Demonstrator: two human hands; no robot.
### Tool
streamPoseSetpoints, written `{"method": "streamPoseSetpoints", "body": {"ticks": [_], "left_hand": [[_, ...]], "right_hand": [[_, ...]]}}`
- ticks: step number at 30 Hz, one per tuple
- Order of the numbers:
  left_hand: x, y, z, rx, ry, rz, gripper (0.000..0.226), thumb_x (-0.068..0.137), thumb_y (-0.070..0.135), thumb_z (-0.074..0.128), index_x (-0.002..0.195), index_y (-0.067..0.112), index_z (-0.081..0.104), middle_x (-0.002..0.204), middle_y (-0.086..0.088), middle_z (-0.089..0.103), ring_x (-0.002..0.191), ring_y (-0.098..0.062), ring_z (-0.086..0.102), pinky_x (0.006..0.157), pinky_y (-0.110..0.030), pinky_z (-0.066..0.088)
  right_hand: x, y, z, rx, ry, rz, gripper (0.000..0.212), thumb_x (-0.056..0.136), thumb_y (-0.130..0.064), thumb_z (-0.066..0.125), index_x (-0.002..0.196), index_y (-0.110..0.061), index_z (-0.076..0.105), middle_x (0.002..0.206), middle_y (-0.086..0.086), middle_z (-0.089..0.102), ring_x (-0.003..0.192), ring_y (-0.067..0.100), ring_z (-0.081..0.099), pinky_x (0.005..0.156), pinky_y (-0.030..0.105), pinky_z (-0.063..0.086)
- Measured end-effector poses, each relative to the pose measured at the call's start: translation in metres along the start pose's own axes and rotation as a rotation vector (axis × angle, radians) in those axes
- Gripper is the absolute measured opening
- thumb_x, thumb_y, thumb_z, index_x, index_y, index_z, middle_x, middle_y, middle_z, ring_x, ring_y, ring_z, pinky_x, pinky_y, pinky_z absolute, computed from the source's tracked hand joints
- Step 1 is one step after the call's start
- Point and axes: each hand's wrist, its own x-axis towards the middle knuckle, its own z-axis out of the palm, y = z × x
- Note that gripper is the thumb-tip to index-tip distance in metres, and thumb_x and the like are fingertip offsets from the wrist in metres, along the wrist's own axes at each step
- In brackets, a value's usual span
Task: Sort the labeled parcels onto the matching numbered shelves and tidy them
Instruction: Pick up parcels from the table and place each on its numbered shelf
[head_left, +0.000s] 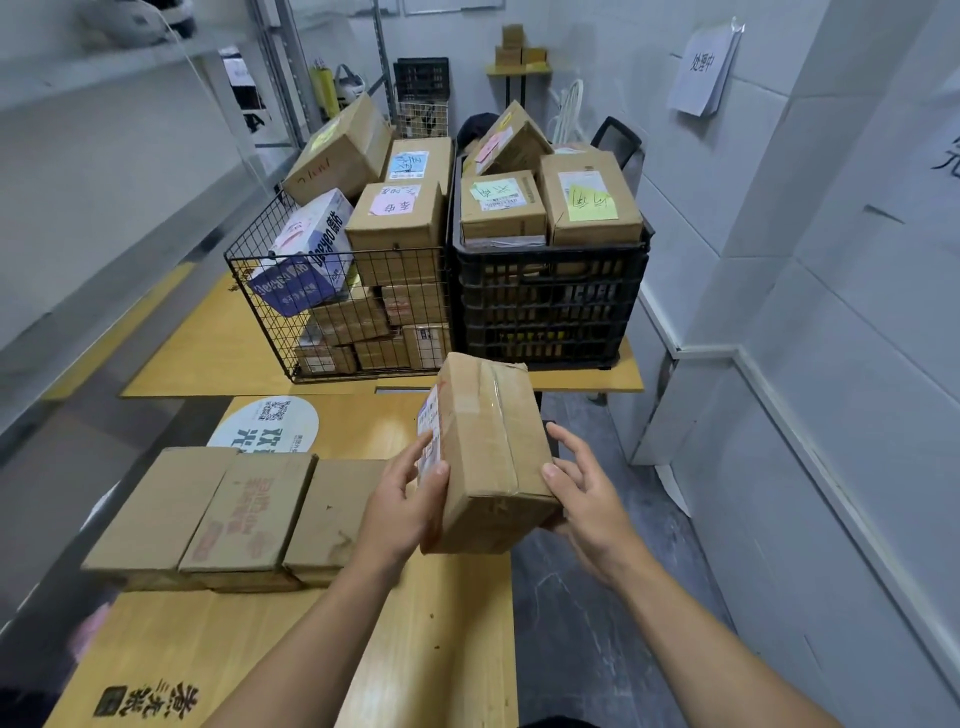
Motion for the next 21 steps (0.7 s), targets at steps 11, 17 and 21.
{"method": "streamPoseSetpoints", "body": {"ticks": [11, 17, 21], "left_hand": [[-0.012, 0.001, -0.002, -0.19, 0.035, -0.025, 0.06, 0.086, 0.027, 0.073, 0.137, 0.035, 0.042, 0.122, 0.016, 0.054, 0.101, -0.003, 0.062, 0.069, -0.025, 0.057], [-0.013, -0.007, -0.007, 0.08, 0.162, 0.148, 0.063, 0.083, 0.021, 0.077, 0.134, 0.037, 0.045, 0.131, 0.01, 0.051, 0.11, 0.015, 0.049, 0.082, -0.001, 0.04], [-0.017, -0.004, -0.01, 0.22, 0.172, 0.271, 0.066, 0.083, 0.021, 0.076, 0.137, 0.035, 0.041, 0.131, 0.019, 0.044, 0.12, 0.018, 0.036, 0.091, -0.001, 0.033]], "right_hand": [[-0.001, 0.001, -0.004, 0.015, -0.018, 0.028, 0.038, 0.105, -0.012, 0.048, 0.125, -0.039, 0.067, 0.131, -0.004, 0.059, 0.117, 0.021, 0.059, 0.098, 0.052, 0.055], [0.002, -0.007, -0.002, -0.386, 0.006, -0.072, 0.047, 0.098, -0.045, 0.058, 0.143, -0.03, 0.052, 0.142, -0.007, 0.046, 0.123, 0.005, 0.051, 0.1, 0.031, 0.048], [0.001, -0.004, 0.0, -0.294, -0.115, -0.044, 0.071, 0.081, -0.056, 0.07, 0.144, -0.04, 0.041, 0.136, -0.01, 0.057, 0.125, 0.011, 0.057, 0.099, 0.041, 0.054]]}}
